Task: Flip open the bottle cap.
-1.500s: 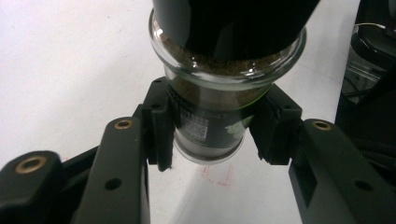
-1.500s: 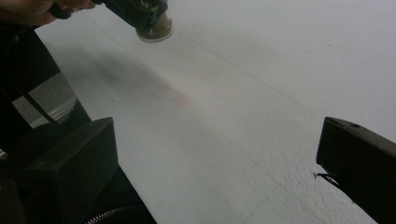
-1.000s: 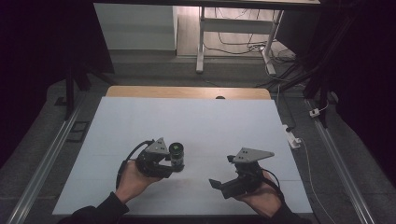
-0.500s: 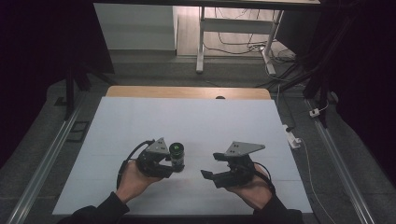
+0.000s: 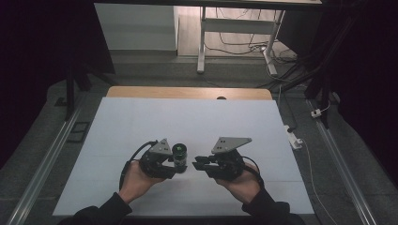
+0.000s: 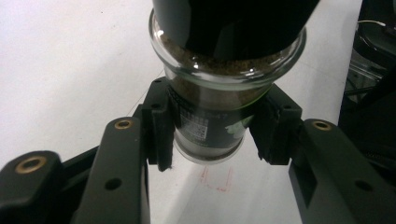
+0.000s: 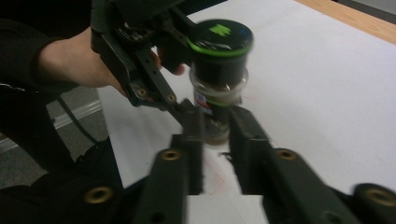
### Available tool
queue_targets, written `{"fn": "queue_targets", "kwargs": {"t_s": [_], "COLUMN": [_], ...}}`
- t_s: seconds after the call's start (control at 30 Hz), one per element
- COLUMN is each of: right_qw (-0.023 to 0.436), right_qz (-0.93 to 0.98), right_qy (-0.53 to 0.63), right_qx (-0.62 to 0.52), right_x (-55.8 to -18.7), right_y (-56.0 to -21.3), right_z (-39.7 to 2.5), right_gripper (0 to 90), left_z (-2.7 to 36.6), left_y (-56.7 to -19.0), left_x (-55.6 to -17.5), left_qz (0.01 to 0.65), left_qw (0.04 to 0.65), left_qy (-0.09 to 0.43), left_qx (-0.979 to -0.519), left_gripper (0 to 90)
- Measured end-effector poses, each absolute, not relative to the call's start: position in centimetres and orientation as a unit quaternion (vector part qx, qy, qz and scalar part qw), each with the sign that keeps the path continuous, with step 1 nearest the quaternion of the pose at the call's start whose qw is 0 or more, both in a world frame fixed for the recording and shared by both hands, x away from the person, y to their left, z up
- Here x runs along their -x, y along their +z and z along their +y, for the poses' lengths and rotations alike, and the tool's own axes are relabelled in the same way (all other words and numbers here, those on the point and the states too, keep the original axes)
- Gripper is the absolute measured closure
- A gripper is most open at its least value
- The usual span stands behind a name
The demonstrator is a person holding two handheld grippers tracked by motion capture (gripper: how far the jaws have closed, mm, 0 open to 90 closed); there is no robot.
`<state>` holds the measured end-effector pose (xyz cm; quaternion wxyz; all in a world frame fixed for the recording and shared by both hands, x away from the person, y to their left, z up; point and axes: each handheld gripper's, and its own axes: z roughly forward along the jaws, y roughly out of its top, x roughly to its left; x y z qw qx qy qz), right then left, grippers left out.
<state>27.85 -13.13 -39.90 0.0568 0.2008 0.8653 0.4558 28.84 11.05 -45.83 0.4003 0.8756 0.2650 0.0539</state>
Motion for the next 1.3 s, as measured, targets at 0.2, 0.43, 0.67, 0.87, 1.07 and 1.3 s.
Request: {"fn": "queue_targets", "kwargs": {"t_s": [0.2,0.43,0.67,0.87,1.07,1.3], "right_qw": [0.037,0.029,0.025,0.030,0.033,0.041], "right_qz": [0.865,0.869,0.867,0.865,0.862,0.860], "right_qy": [0.460,0.453,0.452,0.455,0.460,0.462], "right_qx": [-0.195,-0.198,-0.207,-0.210,-0.212,-0.214], "right_x": [-28.2,-28.4,-28.6,-28.7,-28.8,-29.2], "right_y": [-39.6,-39.7,-39.7,-39.5,-39.1,-38.6], "right_z": [-11.9,-10.8,-10.7,-10.7,-10.8,-10.6], "right_gripper": [89.9,90.0,90.0,90.0,90.0,90.0], "left_z": [10.8,10.6,10.4,10.0,10.0,9.9], "left_y": [-46.0,-46.0,-46.2,-46.4,-46.4,-46.5], "left_x": [-28.9,-28.8,-28.8,-28.7,-28.7,-28.7], "left_qz": [0.264,0.259,0.256,0.248,0.248,0.249], "left_qw": [0.395,0.394,0.391,0.384,0.386,0.391], "left_qy": [0.054,0.058,0.057,0.054,0.056,0.052], "left_qx": [-0.878,-0.880,-0.882,-0.888,-0.887,-0.885], "left_gripper": [53.8,53.8,53.9,54.0,54.0,54.0]}}
